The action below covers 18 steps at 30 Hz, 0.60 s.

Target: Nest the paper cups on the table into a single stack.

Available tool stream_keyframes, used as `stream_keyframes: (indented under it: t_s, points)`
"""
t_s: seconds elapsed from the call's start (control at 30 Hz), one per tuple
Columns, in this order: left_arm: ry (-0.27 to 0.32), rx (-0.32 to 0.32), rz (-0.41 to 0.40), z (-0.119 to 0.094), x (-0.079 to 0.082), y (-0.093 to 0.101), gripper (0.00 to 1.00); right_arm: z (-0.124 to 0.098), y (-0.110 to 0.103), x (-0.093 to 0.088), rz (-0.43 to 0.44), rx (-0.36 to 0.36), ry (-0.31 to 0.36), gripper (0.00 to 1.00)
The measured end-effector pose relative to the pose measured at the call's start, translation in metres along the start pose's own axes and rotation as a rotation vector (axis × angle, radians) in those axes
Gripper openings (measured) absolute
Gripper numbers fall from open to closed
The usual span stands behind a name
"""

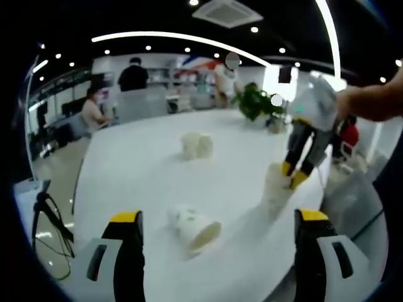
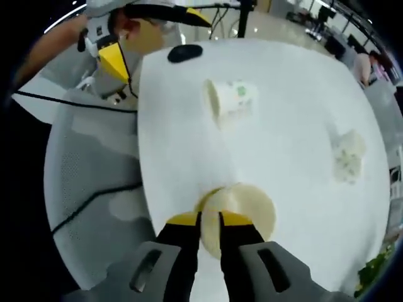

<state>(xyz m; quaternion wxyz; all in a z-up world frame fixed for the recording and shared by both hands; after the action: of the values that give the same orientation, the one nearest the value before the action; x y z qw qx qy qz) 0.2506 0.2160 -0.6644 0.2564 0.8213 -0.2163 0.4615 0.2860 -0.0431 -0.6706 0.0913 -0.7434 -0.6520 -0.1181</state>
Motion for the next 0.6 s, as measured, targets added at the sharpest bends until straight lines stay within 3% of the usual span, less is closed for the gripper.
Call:
stream_keyframes:
  t_s: [0.23,0.4,0.6]
  points:
    - [-0.004,-0.003,0.000,0.003,-0.003,0.002,0.99,-0.003,0.003,-0.003,-0.023,-0.026,0.035,0.34]
    - [-0.003,-0.004,-0.003,0.004,-0.004,0.003,0.99,-0.016,0.006,-0.003,-0.015,-0.031,0.078,0.37]
    - [0.002,-0.005,0.004,0.006,-0.002,0.002,0.99,-0.036,0.011,-0.006,0.020,-0.052,0.207,0.51]
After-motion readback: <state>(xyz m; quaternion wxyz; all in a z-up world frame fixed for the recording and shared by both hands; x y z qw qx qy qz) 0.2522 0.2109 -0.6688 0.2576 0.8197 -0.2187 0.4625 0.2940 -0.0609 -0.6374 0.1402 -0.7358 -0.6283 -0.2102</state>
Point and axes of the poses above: the point that each gripper's makers call its tool centre point, and the gripper's own axes: z roughly forward along the fingers, y roughly to its right, x roughly out of its top, the point moved 10 cm from there along -z, roughly backward along the fingers, and after that the axes turned 8 degrees about -z, right-handed, at the moved point
